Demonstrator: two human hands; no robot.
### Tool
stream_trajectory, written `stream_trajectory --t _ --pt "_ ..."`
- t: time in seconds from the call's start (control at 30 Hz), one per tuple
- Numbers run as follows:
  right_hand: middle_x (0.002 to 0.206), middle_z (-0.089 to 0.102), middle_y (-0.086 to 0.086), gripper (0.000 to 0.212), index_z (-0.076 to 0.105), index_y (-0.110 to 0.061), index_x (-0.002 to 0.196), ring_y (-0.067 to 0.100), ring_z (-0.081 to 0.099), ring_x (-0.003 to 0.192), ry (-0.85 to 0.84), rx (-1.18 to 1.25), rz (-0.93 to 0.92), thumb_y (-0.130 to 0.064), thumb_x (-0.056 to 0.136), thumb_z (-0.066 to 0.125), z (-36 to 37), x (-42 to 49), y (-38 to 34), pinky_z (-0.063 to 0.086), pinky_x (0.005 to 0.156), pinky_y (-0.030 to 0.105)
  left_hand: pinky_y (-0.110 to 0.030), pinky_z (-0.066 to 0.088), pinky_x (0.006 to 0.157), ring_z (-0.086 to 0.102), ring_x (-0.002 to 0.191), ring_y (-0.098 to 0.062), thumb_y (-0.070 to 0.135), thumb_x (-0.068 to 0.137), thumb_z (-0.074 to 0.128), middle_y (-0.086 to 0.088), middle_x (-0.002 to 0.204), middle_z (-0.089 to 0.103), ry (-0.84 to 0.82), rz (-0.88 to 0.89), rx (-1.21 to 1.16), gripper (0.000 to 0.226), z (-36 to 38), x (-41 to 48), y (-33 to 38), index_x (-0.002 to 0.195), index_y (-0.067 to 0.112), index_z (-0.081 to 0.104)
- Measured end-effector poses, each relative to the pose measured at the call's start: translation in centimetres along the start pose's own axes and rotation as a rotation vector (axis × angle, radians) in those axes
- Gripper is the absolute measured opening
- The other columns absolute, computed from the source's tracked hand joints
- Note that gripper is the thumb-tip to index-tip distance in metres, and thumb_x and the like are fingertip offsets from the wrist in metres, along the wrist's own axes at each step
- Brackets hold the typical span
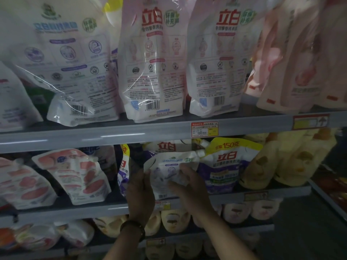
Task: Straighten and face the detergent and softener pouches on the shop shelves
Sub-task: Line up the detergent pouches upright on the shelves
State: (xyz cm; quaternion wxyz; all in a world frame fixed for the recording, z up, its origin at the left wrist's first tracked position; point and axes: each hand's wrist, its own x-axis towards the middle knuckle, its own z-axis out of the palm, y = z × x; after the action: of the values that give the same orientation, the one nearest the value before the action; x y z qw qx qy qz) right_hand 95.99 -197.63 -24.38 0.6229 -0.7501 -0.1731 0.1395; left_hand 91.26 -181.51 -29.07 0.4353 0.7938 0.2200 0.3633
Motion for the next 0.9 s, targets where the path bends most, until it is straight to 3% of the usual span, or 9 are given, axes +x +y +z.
stream_trajectory --t 0.13,0.23,0.37,0.43,0.53,0.63,0.7,0.8,0.9 --pt "0.109 0.067 -0.044 0.029 0.065 -0.030 0.118 -0.022 0.060 0.107 -0.009 0.068 -0.001 -0.018 0.094 0.078 0.1 0.3 0.1 0.052 0.085 0.010 -0.015 0.041 0.070 0.065 0.083 -0.015 0.021 0.112 0.046 0.009 0.090 0.063 0.054 0.065 0.066 0.021 -0.5 0.0 0.5 0.103 0.034 0.060" --pt "0.139 0.065 -0.025 0.063 0.056 -0.031 0.149 -0.009 0.058 0.128 -0.036 0.075 -0.040 -0.027 0.092 0.081 0.7 0.5 -0.6 0.054 0.100 0.021 -0.013 0.038 0.066 0.060 0.076 -0.001 0.014 0.111 0.047 0.010 0.085 0.061 0.056 0.111 0.089 0.024 -0.7 0.0 0.7 0.100 0.031 0.060" --pt "0.124 0.067 -0.037 0.053 0.061 -0.034 0.141 -0.017 0.060 0.118 -0.043 0.095 -0.052 -0.020 0.093 0.080 1.4 0.8 -1.0 0.051 0.089 0.010 -0.009 0.039 0.066 0.061 0.082 0.013 0.006 0.110 0.048 0.013 0.085 0.061 0.057 0.176 0.078 0.030 -1.0 -0.7 1.2 0.109 0.033 0.061" --pt "0.134 0.067 -0.024 0.059 0.059 -0.033 0.144 -0.006 0.061 0.126 -0.059 0.094 -0.071 -0.028 0.090 0.082 1.7 1.0 -0.8 0.054 0.101 0.021 -0.009 0.039 0.069 0.061 0.084 0.013 0.003 0.109 0.048 0.015 0.088 0.061 0.061 0.200 0.069 0.034 -1.2 -0.9 1.7 0.109 0.035 0.060" --pt "0.137 0.065 -0.021 0.070 0.053 -0.031 0.148 -0.011 0.060 0.123 -0.094 0.139 -0.060 -0.034 0.087 0.086 2.1 0.7 -1.5 0.053 0.105 0.023 -0.007 0.041 0.074 0.062 0.090 0.009 0.005 0.105 0.047 0.024 0.092 0.060 0.053 0.268 0.030 0.037 -1.5 -1.3 2.5 0.109 0.038 0.063" --pt "0.126 0.073 0.004 0.067 0.059 -0.016 0.138 0.021 0.069 0.121 -0.099 0.147 -0.099 -0.041 0.082 0.088 2.6 0.4 -1.4 0.055 0.105 0.053 -0.019 0.047 0.077 0.063 0.091 -0.006 0.011 0.099 0.045 0.026 0.098 0.058 0.054 0.303 0.018 0.032 -1.3 -2.1 2.7 0.111 0.033 0.064" --pt "0.121 0.072 0.012 0.059 0.062 -0.015 0.125 0.028 0.069 0.118 -0.096 0.160 -0.130 -0.045 0.081 0.088 3.0 -0.1 -1.7 0.054 0.102 0.058 -0.013 0.042 0.075 0.058 0.086 -0.006 0.007 0.098 0.055 0.021 0.094 0.055 0.073 0.295 0.094 0.022 -1.1 -2.7 2.3 0.105 0.026 0.064" --pt "0.128 0.072 -0.002 0.066 0.064 -0.022 0.129 0.016 0.067 0.123 -0.093 0.110 -0.152 -0.059 0.079 0.086 3.4 -0.8 -2.4 0.055 0.104 0.045 0.000 0.038 0.080 0.055 0.085 0.001 0.002 0.092 0.071 0.015 0.091 0.059 0.066 0.278 0.187 0.013 -0.4 -3.8 2.1 0.099 0.014 0.072" --pt "0.110 0.076 -0.010 0.039 0.068 -0.023 0.118 0.005 0.072 0.106 -0.031 0.056 -0.220 -0.047 0.089 0.081 3.7 -1.4 -2.9 0.057 0.092 0.027 -0.013 0.040 0.083 0.058 0.091 -0.016 0.025 0.091 0.055 -0.005 0.085 0.075 0.068 0.317 0.234 0.029 0.0 -4.5 3.3 0.096 0.007 0.078"
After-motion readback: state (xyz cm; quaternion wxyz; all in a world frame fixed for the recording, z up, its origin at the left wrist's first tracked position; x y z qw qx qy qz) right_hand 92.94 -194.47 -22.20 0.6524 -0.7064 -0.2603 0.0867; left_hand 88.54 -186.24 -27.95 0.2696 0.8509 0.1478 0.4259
